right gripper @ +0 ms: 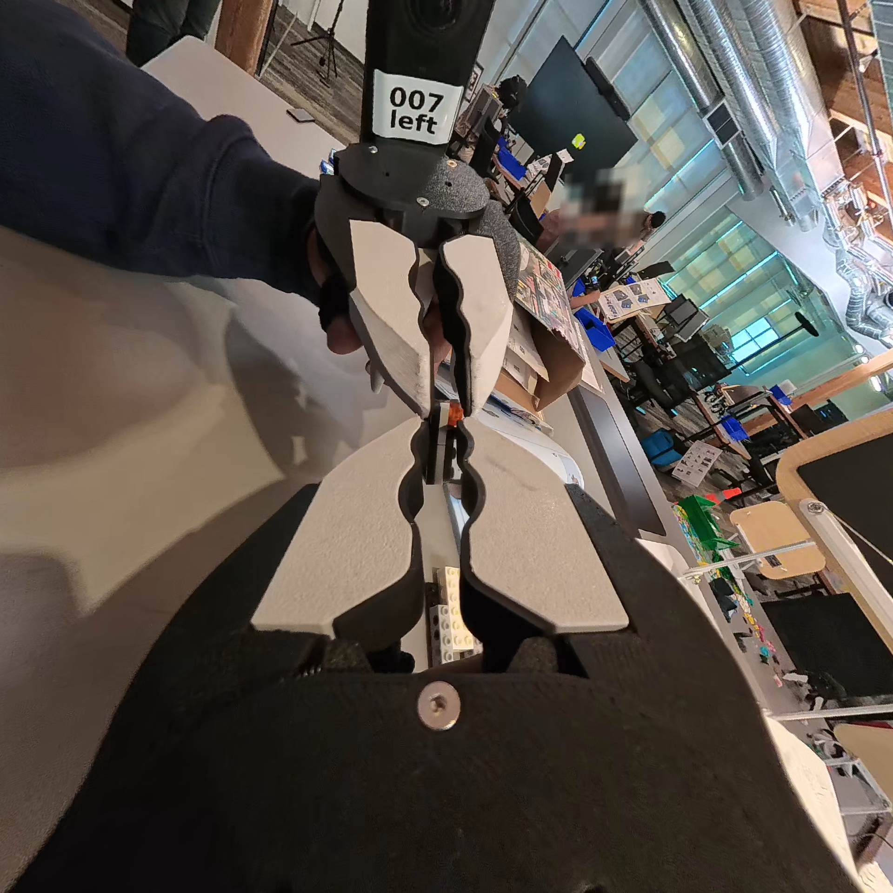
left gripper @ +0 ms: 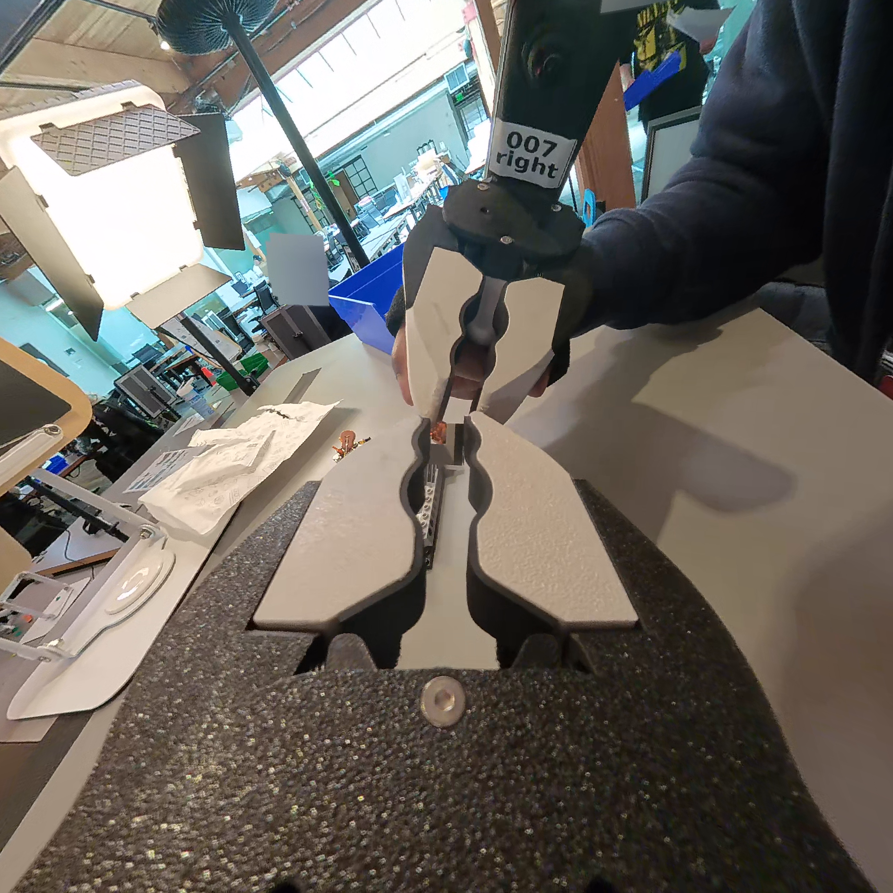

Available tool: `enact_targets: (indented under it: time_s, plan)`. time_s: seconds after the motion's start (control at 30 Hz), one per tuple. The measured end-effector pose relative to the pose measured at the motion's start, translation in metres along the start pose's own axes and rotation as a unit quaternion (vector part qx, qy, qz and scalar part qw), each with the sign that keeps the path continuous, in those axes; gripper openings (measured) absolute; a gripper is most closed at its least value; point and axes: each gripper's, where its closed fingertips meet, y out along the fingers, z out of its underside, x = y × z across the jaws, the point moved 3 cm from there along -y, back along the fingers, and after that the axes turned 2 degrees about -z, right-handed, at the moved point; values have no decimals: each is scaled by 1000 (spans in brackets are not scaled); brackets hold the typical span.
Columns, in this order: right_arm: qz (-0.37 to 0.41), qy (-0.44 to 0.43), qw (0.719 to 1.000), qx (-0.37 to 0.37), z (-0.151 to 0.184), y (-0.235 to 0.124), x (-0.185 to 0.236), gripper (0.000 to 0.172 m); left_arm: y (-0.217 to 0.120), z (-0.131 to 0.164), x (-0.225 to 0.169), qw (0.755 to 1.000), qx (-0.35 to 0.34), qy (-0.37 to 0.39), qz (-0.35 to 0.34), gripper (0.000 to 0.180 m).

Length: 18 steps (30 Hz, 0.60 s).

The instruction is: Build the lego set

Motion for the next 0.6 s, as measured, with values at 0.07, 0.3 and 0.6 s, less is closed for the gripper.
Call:
enact_targets:
  time_s: [0.07,0.3,0.6]
  plan:
    - [3,-2,1000,0,0,0,0,10,0,0,0,1000,1,1,-1,12]
    - [4,-6,1000,1,1,0,0,10,1,0,1,1000,9,-10,1,11]
    - [17,-8,1000,-9,-1,0,-2,11,1,-2,3,1000,5,-20,0,11]
